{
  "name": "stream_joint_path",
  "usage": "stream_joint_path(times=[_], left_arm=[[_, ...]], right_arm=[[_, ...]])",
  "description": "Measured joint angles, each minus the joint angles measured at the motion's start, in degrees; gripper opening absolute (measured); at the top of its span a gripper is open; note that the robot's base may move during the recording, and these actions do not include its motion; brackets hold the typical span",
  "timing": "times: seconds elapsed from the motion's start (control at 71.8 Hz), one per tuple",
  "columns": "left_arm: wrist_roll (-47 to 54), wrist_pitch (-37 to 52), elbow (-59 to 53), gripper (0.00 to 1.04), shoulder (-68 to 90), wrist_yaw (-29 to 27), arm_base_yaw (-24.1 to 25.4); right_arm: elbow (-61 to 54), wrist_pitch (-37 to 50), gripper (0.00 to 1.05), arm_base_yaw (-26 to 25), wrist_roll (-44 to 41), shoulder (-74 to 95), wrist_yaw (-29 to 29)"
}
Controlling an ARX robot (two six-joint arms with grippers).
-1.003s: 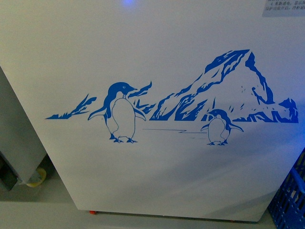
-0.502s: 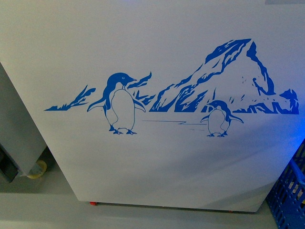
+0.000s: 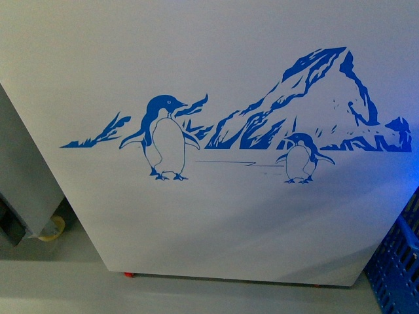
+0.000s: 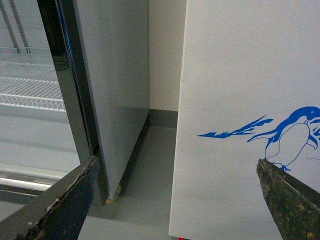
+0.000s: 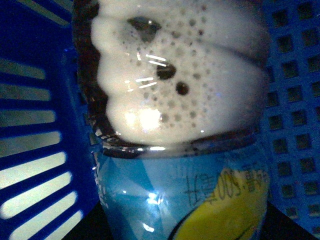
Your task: Put drink in fridge
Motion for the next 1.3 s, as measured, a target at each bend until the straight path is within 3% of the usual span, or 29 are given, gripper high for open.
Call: stream_joint_path(times=[0.404,0.655,0.92,1.031,1.296], left_arm=[[0.0,0.0,0.0,0.97,0.0,0.0,0.0],[0.0,0.0,0.0,0.97,0.0,0.0,0.0],[0.0,0.0,0.0,0.97,0.0,0.0,0.0],[0.0,0.0,0.0,0.97,0.0,0.0,0.0],[0.0,0.0,0.0,0.97,0.0,0.0,0.0]], right_arm=[[-26.9,6.0,0.4,-3.5,-3.7,-39.3,-4.6],[-41.9,-1.0,0.4,-4.7,-2.9,-73.4,-12.2],[-45.0,-9.5,0.4,-4.9,2.1,-108.6,-19.0],[-45.0,-9.9,0.4,-4.7,4.6,-114.8,-20.7],[-46.4,-12.3,0.4,0.9,6.4,-126.8,-18.8]])
